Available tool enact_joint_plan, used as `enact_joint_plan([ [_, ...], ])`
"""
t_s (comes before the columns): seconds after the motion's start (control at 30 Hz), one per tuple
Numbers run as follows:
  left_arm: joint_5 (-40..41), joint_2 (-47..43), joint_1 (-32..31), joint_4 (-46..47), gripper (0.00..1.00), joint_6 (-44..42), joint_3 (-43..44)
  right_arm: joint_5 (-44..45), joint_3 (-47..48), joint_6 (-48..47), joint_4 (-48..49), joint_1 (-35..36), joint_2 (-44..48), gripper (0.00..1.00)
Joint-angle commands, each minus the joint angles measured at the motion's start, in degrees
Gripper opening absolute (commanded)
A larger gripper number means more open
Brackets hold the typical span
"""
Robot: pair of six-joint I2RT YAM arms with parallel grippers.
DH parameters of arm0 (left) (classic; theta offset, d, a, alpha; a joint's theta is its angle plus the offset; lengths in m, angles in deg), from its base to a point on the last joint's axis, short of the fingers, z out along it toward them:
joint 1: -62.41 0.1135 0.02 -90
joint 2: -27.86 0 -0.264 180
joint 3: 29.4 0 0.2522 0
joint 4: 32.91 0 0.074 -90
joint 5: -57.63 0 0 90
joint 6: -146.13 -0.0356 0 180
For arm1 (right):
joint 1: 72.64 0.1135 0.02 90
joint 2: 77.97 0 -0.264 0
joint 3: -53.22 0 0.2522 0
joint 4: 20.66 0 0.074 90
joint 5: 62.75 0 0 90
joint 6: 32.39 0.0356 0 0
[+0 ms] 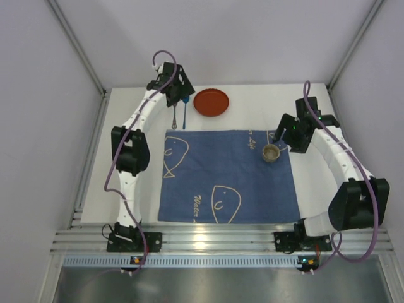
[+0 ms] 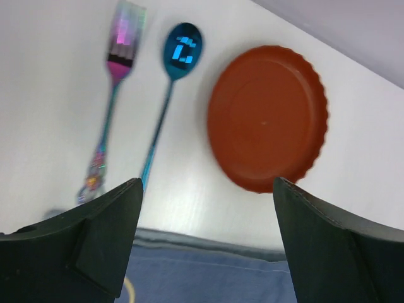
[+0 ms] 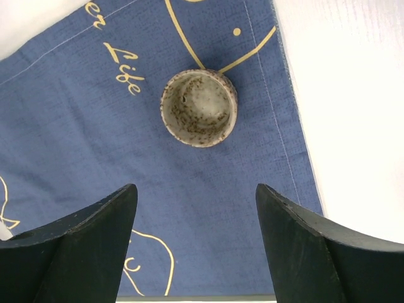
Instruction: Set the dinner table for one person
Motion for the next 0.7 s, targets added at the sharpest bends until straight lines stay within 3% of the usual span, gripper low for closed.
enact_joint_plan([
  [0.0, -12.53, 8.80, -0.05, 7.13, 0.89, 3.61, 6.21, -0.79, 1.28, -2.35, -2.73, -0.37, -0.55, 0.75],
  [0.17, -13.46, 15.67, -0.58, 5.13, 0.90, 5.73, 12.73, -1.66, 0.32, -3.32, -2.91, -2.57, 0.59, 0.75],
  [0.4, -12.92, 17.09, -1.37, 5.83, 0.89, 6.00, 10.63, -2.19, -3.37, -5.60, -3.17, -8.45, 2.96, 0.74],
  [0.67, -13.28, 19.81, -1.81, 5.40, 0.88, 6.17, 10.80, -2.81, -5.04, -5.96, -2.64, -10.22, 1.91, 0.73],
])
